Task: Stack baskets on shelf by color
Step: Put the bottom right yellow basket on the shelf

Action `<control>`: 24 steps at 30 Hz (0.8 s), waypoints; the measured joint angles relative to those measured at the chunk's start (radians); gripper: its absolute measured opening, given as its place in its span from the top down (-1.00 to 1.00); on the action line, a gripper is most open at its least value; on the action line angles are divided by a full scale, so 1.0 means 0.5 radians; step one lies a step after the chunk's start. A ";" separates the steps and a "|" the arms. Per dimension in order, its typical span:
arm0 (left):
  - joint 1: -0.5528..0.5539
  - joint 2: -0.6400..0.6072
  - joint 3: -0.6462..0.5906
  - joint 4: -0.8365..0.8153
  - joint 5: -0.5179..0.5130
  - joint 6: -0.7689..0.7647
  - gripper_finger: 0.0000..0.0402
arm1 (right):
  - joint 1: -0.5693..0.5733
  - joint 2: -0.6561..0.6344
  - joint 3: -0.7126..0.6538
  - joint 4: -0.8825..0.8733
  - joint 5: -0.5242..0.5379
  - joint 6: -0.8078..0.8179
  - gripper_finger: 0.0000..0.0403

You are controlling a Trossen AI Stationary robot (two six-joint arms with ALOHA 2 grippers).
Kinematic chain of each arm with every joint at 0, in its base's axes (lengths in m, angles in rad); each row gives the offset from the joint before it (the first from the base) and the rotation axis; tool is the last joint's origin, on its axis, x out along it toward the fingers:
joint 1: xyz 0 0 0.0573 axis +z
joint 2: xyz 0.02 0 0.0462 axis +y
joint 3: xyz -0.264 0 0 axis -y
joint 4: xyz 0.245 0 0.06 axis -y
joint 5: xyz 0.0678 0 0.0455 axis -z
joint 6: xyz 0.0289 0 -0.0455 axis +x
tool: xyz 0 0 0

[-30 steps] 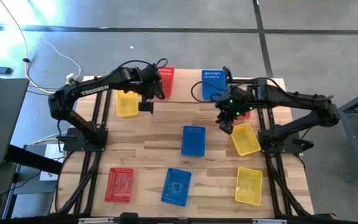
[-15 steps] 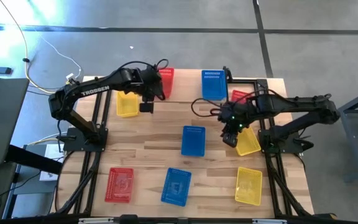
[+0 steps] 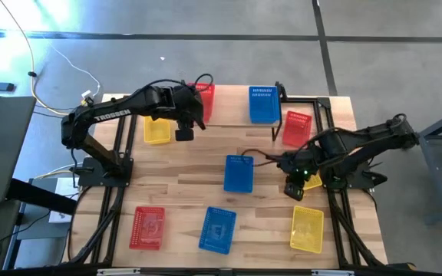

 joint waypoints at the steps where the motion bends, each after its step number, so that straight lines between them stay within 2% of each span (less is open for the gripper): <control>1: -0.029 -0.004 0.005 -0.016 0.002 -0.034 0.22 | 0.037 0.000 -0.001 -0.001 0.001 0.035 0.51; 11: -0.362 -0.232 0.006 -0.168 0.211 -0.391 0.22 | 0.427 0.003 -0.002 -0.003 0.124 0.348 0.49; 16: -0.596 -0.368 0.006 -0.170 0.211 -0.638 0.22 | 0.599 0.058 -0.002 -0.007 0.103 0.546 0.37; 20: -0.789 -0.453 0.006 -0.191 0.217 -0.764 0.22 | 0.732 0.148 -0.002 0.004 0.091 0.555 0.27; 24: -0.947 -0.501 0.006 -0.213 0.189 -0.835 0.22 | 0.860 0.266 -0.003 0.097 0.101 0.548 0.26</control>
